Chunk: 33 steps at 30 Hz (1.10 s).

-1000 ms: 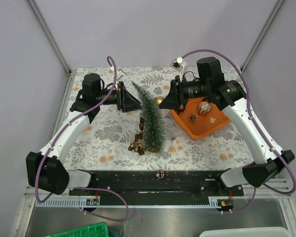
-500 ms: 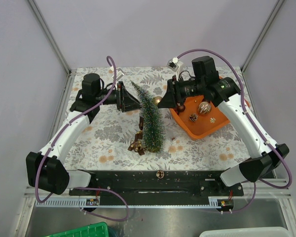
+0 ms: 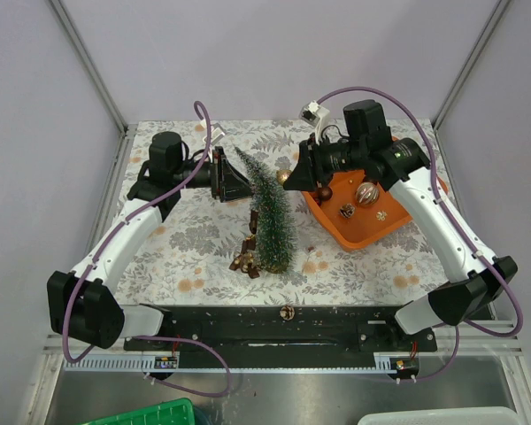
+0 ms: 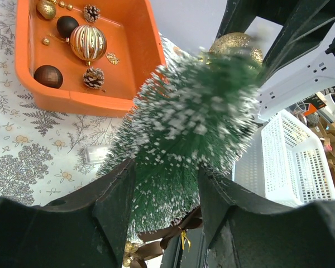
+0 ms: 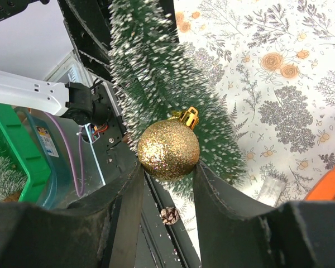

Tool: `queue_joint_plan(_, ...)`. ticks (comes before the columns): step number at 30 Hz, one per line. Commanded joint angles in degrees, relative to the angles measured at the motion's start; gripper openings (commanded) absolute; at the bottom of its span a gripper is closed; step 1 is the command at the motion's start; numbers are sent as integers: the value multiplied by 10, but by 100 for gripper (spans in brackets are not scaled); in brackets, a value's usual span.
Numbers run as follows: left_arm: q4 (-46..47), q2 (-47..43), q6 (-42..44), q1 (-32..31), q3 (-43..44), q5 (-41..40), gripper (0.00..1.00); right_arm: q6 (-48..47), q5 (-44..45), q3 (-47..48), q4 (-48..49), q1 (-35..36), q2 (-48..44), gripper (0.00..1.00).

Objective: Decorate the small christmas tree

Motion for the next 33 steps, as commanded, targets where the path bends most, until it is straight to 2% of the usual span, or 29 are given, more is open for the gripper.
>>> queue_joint_plan(1, 27, 3, 0, -6, 24, 18, 52, -5, -5, 23, 39, 6, 10, 15)
queue_joint_plan(9, 27, 4, 1, -9, 27, 22, 52, -9, 12, -11, 58, 5, -2, 13)
queue_joint_plan(20, 28, 2, 1, -9, 23, 25, 51, 11, 49, -155, 97, 3, -76, 12)
queue_joint_plan(25, 27, 2, -1, -9, 25, 24, 51, 23, 48, -177, 116, 1, -92, 13)
queue_joint_plan(33, 28, 0, -1, -8, 22, 25, 51, 40, 36, -182, 145, 1, -94, 20)
